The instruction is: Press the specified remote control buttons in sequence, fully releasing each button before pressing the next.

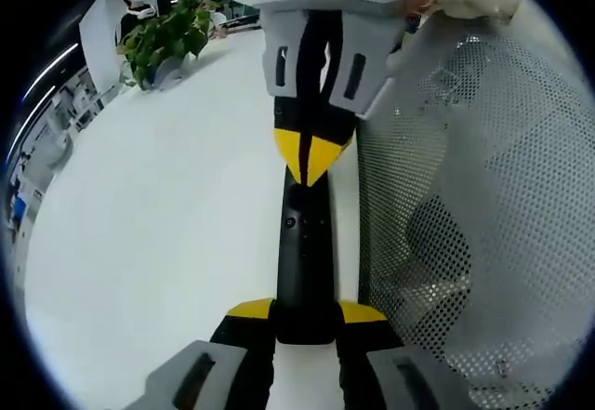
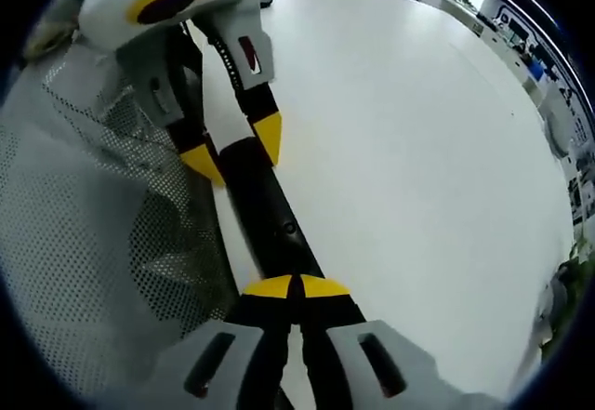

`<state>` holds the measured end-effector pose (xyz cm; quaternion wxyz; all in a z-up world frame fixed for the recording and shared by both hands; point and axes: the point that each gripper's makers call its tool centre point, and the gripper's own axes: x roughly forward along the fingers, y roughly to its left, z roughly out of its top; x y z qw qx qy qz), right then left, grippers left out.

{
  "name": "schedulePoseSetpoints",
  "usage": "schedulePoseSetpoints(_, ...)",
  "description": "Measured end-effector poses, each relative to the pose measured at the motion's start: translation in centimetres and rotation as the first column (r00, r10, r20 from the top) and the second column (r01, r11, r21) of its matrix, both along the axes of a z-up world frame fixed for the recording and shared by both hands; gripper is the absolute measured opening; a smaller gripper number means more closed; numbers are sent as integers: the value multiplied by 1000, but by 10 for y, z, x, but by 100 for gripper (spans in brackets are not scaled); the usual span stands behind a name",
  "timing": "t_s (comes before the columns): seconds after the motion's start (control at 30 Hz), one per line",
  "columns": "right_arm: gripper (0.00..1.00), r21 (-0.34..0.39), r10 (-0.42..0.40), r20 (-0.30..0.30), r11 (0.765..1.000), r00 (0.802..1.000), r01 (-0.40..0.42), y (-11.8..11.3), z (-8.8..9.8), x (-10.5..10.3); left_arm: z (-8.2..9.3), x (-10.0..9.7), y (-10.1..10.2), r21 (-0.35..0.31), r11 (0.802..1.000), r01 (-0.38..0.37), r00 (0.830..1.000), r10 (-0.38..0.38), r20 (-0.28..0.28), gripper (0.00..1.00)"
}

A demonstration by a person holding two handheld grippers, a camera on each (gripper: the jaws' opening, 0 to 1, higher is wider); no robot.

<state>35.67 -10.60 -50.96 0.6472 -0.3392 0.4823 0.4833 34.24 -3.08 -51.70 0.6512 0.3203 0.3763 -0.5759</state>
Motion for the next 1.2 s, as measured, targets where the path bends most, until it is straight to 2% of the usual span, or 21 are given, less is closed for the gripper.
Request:
schedulePoseSetpoints(0.3, 0, -22, -18, -7, 1000, 1000, 18, -2, 0, -1, 0, 0, 0, -3, 1000, -5, 1000, 5, -4, 25)
schedulePoseSetpoints(0.5, 0, 41, -29, 61, 999, 998, 27, -3, 1, -1, 0, 0, -1, -1, 1000, -4, 1000, 4, -4, 25)
schedulePoseSetpoints(0.7, 0, 91, -83, 68, 993, 994, 77, -3, 2, -1, 0, 0, 0, -2, 1000, -4, 1000, 4, -3, 25)
schedulePoseSetpoints(1.0, 0, 130, -66, 67, 990, 996, 57, 4, 3, 0, 0, 0, 0, -1, 1000, -2, 1000, 2, -3, 25)
schedulePoseSetpoints(1.2, 0, 126, -7, 93, 992, 996, -4, 17, 3, -4, -1, 1, 0, -1, 1000, -3, 1000, 3, -2, 25)
